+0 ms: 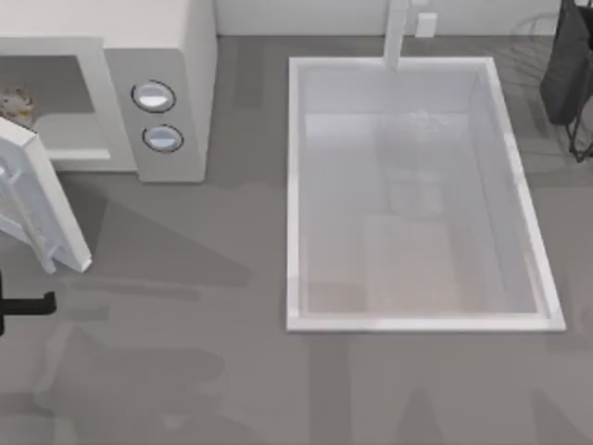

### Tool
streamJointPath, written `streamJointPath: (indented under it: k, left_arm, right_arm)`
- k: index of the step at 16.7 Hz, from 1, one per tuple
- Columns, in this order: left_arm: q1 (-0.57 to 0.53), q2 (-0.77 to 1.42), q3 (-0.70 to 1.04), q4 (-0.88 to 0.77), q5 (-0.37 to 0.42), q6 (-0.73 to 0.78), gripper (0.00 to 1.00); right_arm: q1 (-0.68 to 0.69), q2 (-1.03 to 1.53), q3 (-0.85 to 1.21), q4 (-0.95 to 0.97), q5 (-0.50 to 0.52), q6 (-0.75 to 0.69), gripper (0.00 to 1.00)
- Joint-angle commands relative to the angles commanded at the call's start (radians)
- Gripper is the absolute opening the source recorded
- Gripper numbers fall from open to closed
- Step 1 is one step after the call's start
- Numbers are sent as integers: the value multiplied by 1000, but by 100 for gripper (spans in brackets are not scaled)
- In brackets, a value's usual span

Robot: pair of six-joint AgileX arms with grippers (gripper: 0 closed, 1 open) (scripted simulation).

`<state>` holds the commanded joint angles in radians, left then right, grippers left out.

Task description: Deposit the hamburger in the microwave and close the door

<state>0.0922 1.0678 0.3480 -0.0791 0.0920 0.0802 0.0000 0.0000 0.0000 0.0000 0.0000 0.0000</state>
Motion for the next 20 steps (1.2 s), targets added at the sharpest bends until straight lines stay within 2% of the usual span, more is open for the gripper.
streamJointPath:
  k: [8, 16, 20]
  left_arm:
    - [-18, 32, 27, 21, -16, -20, 0]
    - [-49, 437, 251, 175, -33, -36, 0]
    - [-55, 500, 299, 210, -38, -39, 0]
  right_arm:
    - [0, 0, 0, 0, 0, 0, 100]
    - [0, 0, 0, 0, 0, 0, 100]
    - [0, 0, 0, 0, 0, 0, 100]
